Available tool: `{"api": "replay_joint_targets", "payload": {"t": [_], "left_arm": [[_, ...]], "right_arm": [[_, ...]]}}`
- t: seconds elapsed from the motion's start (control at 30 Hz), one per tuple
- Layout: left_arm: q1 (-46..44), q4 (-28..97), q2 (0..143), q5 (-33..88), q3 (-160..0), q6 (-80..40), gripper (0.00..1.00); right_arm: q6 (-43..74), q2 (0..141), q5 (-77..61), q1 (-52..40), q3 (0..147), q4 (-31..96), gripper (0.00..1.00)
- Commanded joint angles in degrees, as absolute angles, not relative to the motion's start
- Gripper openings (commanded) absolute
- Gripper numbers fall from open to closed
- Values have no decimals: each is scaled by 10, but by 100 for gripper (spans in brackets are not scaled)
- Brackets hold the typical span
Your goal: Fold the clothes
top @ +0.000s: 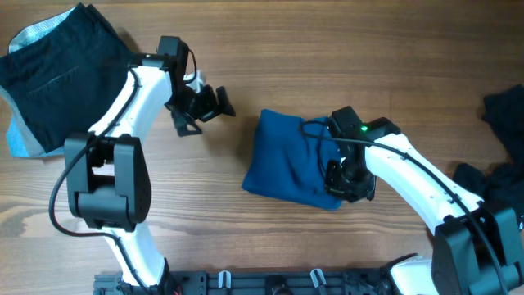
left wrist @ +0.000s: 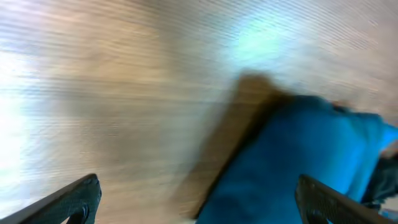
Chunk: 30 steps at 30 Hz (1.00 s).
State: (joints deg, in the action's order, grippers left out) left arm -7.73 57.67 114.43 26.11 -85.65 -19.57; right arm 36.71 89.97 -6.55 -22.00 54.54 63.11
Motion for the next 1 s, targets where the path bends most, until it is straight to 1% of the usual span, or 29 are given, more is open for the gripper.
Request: {"api": "replay_joint_targets", "payload": {"t": [0.0, 0.03, 0.13, 0.2, 0.3, 0.37, 0.5, 0.63, 0.73, 0.83, 0.87, 0.9, 0.93, 0.97], "left_arm": [[-136, 524, 1129, 304, -855, -169, 100], [-153, 498, 1129, 304, -855, -169, 100], [-208, 413, 1131, 298, -855, -170, 100], [-241, 405, 1137, 251, -855, -170, 100], [-268, 442, 1152, 174, -855, -170, 100], [-274, 460, 1170, 149, -855, -170, 100], [-264, 564, 1207, 75, -854, -193, 100], [-214, 639, 1213, 70, -854, -266, 100], [-191, 665, 1213, 91, -854, -277, 100], [-191, 667, 1213, 115, -854, -277, 100], [-194, 667, 1213, 115, -854, -276, 100], [-196, 665, 1213, 115, -854, -275, 100], [-197, 665, 1213, 115, -854, -275, 100], [-196, 665, 1213, 115, -854, -275, 100]], "right_arm": [[383, 897, -45, -221, 540, 613, 9], [383, 897, -46, -221, 540, 613, 11], [383, 897, -52, -221, 540, 611, 10], [378, 897, -61, -221, 540, 604, 9], [375, 897, -60, -221, 540, 582, 10], [376, 897, -60, -221, 540, 561, 10], [375, 897, -45, -221, 539, 557, 10], [375, 935, -34, -221, 539, 561, 11], [375, 978, -20, -221, 539, 557, 9], [337, 967, -61, -221, 552, 552, 23], [330, 952, -60, -221, 568, 563, 35], [326, 935, -60, -217, 587, 576, 51], [312, 918, -60, -210, 604, 587, 74], [298, 902, -60, -199, 620, 596, 76]]}}
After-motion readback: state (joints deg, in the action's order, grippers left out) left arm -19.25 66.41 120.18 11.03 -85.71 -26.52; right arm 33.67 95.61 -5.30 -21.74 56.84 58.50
